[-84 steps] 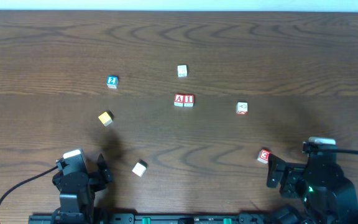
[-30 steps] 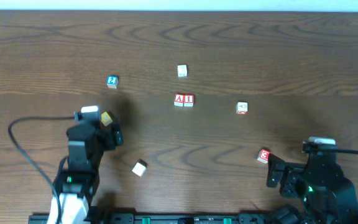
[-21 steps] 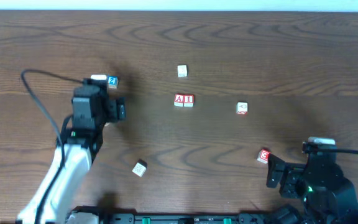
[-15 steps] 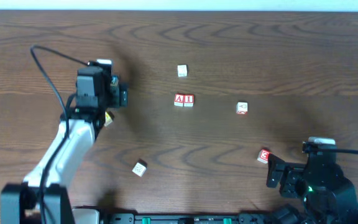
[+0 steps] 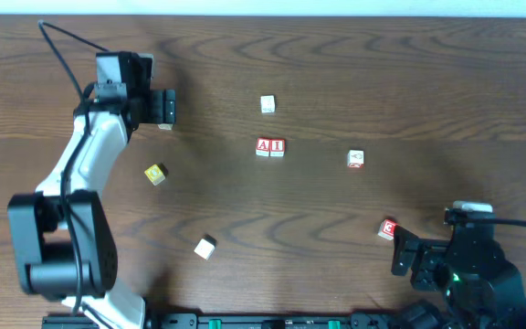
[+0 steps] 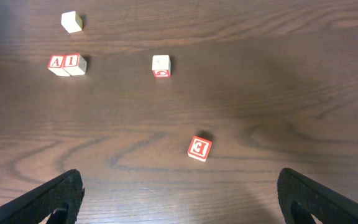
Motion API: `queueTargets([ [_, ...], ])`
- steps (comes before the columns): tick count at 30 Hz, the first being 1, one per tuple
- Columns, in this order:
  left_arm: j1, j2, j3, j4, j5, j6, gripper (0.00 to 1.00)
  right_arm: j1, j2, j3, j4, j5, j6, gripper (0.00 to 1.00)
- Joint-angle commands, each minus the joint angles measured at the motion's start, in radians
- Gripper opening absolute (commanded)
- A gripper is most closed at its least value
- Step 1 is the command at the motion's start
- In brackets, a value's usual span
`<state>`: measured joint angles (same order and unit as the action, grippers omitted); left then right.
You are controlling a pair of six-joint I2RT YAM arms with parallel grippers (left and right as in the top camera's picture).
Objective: Spell out Ai2
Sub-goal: 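Move the left gripper forward over the blue 2 block, then lower the left gripper and grasp the blue 2 block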
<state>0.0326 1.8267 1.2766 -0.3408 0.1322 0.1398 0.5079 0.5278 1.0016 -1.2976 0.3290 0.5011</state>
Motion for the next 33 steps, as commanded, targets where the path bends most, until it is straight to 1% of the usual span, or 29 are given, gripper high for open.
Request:
queueTargets([
  [1,0.002,0.075,0.082,-0.056,0.026,0.022,0.95,-0.007,-0.004,0.0,-0.001,0.003,0.01,0.99],
  [6,-0.001,0.136,0.14,-0.146,0.031,0.021,0.95,-0.007,-0.004,0.0,-0.001,0.003,0.01,0.99],
  [10,-0.001,0.146,0.141,-0.16,0.072,0.021,0.95,-0.007,-0.004,0.0,-0.001,0.003,0.01,0.99],
  [22,-0.001,0.148,0.141,-0.121,0.083,0.021,0.95,-0.007,-0.004,0.0,-0.001,0.003,0.01,0.99],
  [27,-0.001,0.148,0.14,-0.091,0.124,0.021,0.95,-0.007,-0.004,0.0,-0.001,0.003,0.01,0.99],
  [31,-0.001,0.148,0.14,-0.056,0.124,0.02,0.95,-0.007,-0.004,0.0,-0.001,0.003,0.01,0.99],
  [33,-0.002,0.148,0.14,-0.041,0.133,0.0,0.95,-0.007,-0.004,0.0,-0.001,0.003,0.01,0.99],
])
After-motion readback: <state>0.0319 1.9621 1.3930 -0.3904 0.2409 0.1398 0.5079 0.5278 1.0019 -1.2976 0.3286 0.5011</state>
